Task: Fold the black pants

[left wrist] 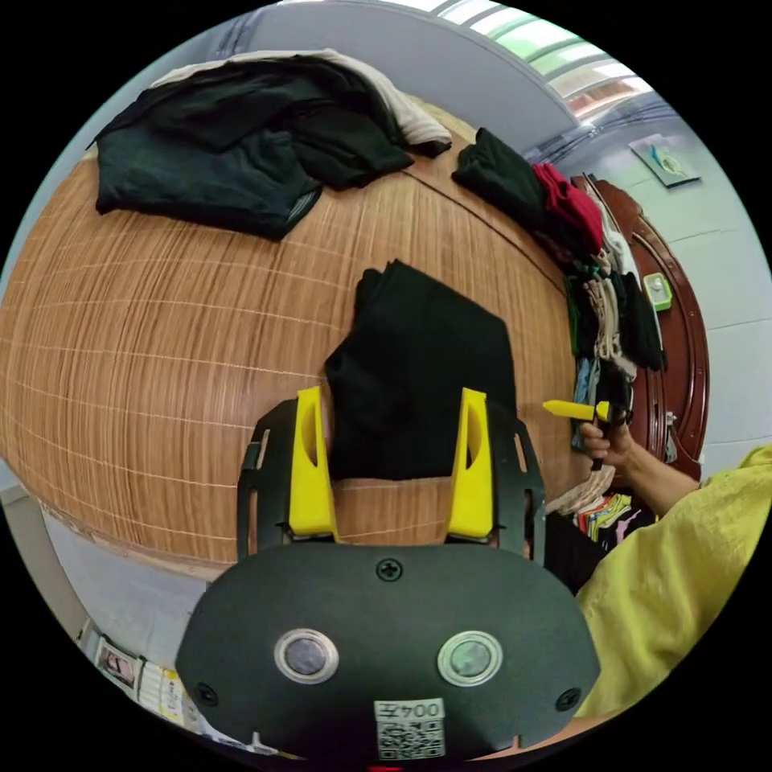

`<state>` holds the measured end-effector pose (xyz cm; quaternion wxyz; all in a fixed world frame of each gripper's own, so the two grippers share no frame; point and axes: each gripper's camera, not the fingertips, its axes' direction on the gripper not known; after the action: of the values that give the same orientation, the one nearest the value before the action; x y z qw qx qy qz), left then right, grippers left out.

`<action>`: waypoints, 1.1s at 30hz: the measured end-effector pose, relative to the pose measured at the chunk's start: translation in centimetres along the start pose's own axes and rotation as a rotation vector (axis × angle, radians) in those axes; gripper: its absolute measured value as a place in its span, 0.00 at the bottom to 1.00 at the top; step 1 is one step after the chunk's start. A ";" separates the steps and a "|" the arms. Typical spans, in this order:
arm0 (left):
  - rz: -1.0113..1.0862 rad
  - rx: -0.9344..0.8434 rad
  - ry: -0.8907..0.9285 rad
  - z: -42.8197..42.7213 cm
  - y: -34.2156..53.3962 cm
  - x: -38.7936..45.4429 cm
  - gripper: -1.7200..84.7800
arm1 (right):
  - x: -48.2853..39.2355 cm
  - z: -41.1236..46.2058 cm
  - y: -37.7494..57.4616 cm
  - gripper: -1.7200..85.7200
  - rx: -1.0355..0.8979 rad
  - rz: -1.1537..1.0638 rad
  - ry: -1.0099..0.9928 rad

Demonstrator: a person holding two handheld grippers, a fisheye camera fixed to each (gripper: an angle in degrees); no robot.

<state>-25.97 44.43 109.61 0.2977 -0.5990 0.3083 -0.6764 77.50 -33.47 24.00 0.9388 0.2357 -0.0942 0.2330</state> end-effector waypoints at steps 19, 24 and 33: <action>0.223 -0.127 0.277 10.2 -3.3 -7.0 0.29 | -7.5 11.8 -11.4 0.24 -0.165 -0.019 -0.029; 0.194 -0.123 0.347 11.2 -3.5 -9.1 0.27 | -10.7 12.6 -12.3 0.24 -0.170 -0.043 -0.004; 0.233 -0.178 0.353 12.2 -3.8 -11.3 0.25 | -15.1 9.7 -12.4 0.24 -0.152 -0.052 0.052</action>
<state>-12.74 54.81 106.61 0.2612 -0.4555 0.4812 -0.7020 69.64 -53.80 23.15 0.9618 0.1598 -0.0811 0.2068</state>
